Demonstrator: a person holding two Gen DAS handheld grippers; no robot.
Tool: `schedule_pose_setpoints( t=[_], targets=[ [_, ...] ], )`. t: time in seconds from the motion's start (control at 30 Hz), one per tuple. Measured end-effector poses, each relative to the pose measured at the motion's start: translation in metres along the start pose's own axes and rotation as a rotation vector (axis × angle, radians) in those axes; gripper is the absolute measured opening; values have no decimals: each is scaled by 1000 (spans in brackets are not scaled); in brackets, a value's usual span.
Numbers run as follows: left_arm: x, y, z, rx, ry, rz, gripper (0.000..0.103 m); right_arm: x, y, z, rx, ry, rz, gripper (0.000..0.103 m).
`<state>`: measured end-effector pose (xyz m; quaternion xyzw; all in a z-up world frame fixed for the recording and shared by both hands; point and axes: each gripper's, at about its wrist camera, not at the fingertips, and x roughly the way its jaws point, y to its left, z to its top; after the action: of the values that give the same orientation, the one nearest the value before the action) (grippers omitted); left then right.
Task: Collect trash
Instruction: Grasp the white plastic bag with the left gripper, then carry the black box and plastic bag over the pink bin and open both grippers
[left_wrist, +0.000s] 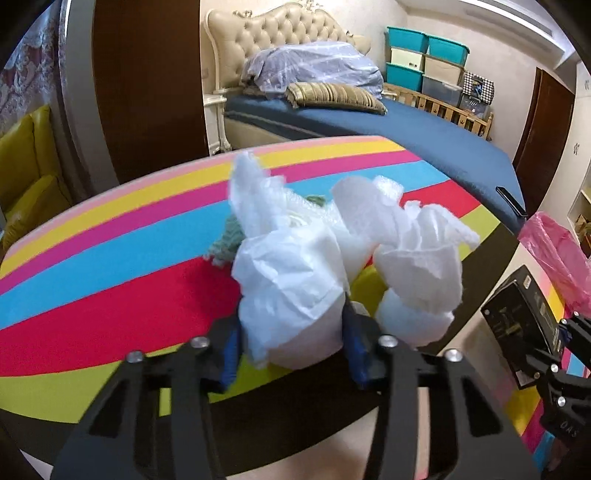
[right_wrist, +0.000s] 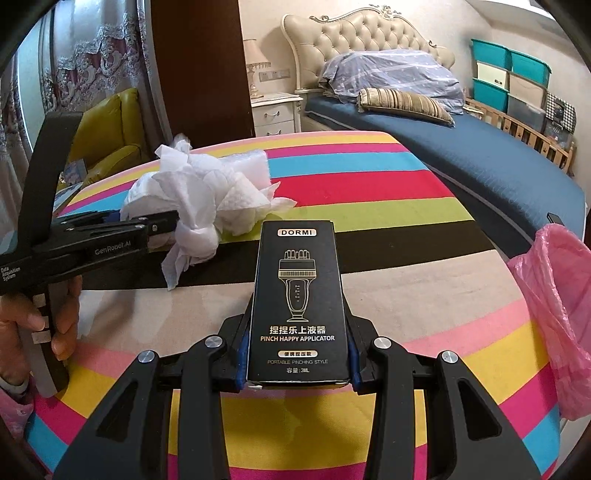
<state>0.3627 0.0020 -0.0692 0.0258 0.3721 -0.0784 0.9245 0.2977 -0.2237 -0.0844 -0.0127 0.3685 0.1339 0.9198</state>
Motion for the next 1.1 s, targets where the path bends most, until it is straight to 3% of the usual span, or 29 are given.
schedule_pose_setpoints(
  t=[0.43,0.57,0.67,1.1],
  targets=[
    [-74,-10,-61,-27,-49,87,36,4,-2,3,9,21,35,38],
    [-94,-10,-81,-25,-49,95,36,-11,2,-1,-15,-37,30,38],
    [-109,-11,-92,-13,-57,108,36,-19,5,-11,-25,-29,45,38],
    [-146,-43,-127,42,-65,41,36,-80,13,-52,-73,-57,71,38]
  ],
)
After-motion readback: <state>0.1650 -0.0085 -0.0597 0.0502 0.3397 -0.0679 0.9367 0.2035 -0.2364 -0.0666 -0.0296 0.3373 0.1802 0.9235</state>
